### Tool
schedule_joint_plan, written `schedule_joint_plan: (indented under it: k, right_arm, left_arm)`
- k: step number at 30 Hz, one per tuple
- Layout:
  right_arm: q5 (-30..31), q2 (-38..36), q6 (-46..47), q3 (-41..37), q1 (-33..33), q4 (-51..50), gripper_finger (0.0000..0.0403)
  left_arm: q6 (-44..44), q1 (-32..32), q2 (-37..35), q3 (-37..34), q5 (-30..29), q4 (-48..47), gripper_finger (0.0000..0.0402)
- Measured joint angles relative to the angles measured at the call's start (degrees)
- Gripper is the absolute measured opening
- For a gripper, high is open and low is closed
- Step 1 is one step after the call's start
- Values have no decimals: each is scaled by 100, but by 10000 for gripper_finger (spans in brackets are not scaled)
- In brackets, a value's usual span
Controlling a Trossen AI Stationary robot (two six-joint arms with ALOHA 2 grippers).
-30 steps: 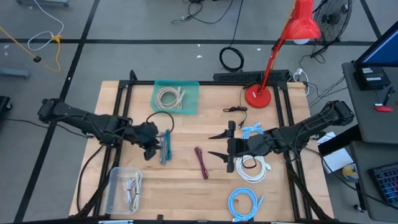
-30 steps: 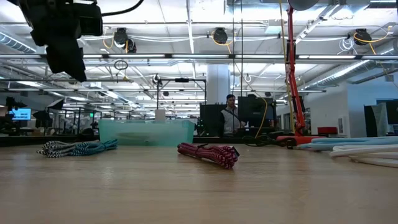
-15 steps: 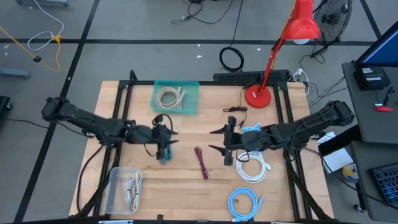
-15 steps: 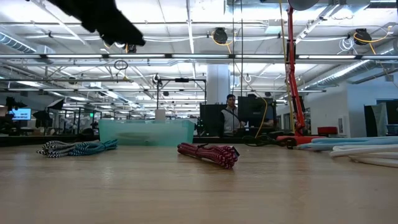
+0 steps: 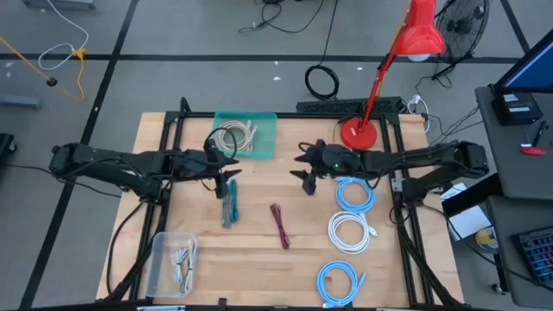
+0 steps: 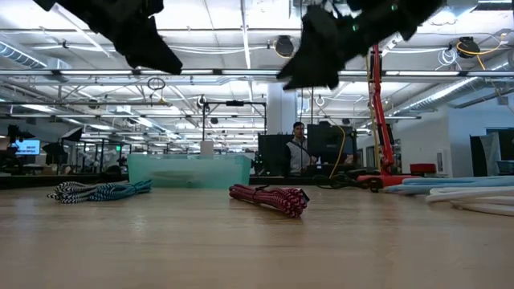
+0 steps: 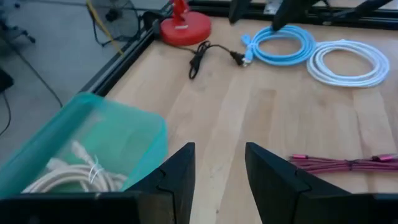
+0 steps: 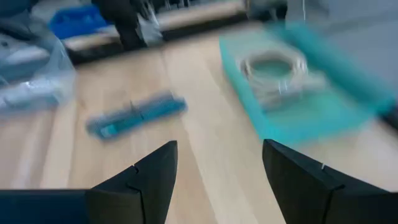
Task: Pick & Place USB Port
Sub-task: Put the top blue HDMI cable into the green bin
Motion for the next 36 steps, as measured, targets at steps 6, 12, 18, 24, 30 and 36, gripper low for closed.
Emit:
schedule_joint_plan:
  k: [6, 12, 18, 24, 30, 36]
  right_arm:
    - [-233, -21, 89, -136, -142, 109, 226]
    - [-492, -20, 7, -138, 101, 339, 226]
    - [-483, -17, -194, -138, 395, 660, 226]
    - [-485, -17, -236, -138, 510, 794, 226]
    - [-481, -17, -236, -138, 510, 834, 226]
    - [-483, -17, -236, -138, 510, 831, 226]
  left_arm:
    - [-53, -30, -19, 0, -3, -108, 145]
    - [-30, -145, -10, -1, 4, -88, 145]
    - [-25, -180, -10, 0, 3, -42, 145]
    - [-19, -180, -10, 0, 3, -42, 145]
    - [-11, -180, -10, 0, 3, -45, 145]
    - [-12, -180, -10, 0, 1, -45, 145]
